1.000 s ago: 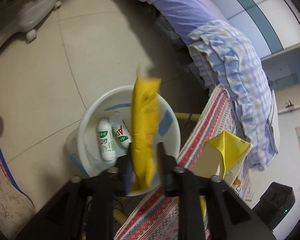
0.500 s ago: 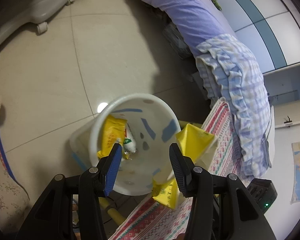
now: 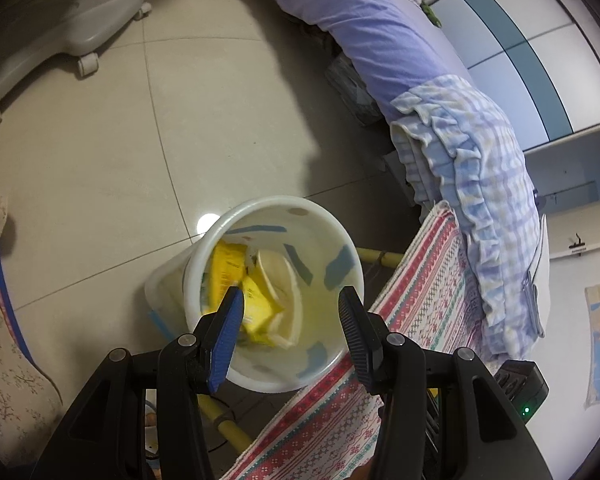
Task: Collect trash
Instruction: 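Carry the bag and bowl over the wastebasket and open both tools, then return to the blanket and grasp the torn blue-and-white box with the left tool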
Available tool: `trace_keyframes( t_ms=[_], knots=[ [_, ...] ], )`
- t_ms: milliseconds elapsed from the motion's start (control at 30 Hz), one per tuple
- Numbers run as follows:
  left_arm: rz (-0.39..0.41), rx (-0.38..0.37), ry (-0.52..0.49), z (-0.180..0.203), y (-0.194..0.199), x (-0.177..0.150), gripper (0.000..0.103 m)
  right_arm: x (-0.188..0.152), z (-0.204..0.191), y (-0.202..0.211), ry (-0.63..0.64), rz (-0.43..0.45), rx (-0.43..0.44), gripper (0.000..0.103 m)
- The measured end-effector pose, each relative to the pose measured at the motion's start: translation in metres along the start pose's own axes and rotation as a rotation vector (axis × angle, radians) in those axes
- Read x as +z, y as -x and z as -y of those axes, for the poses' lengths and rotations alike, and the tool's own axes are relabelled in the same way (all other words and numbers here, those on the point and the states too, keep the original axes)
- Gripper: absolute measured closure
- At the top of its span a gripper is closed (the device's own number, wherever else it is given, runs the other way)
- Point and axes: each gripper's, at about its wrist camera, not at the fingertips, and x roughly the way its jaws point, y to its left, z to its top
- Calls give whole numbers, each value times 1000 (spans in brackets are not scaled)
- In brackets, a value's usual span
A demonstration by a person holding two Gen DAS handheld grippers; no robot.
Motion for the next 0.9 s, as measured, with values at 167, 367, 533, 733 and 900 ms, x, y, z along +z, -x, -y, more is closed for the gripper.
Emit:
trace_keyframes(
  t_ms=[167, 367, 533, 733, 900],
  knots=[
    [6, 4, -31, 15, 5, -7, 51, -6, 11, 18, 12, 9, -26, 42],
    [70, 81, -203, 62, 15, -41, 51, -12, 25, 54, 28, 26, -58, 42],
    [100, 126, -460, 121, 13, -98, 51, -23, 48, 115, 89, 51, -113, 40],
    [5, 78, -623, 173, -14, -168, 51, -41, 103, 193, 82, 78, -207, 33],
    [-79, 57, -716, 208, -45, -217, 51, -53, 175, 250, 13, 112, -332, 26]
  ],
)
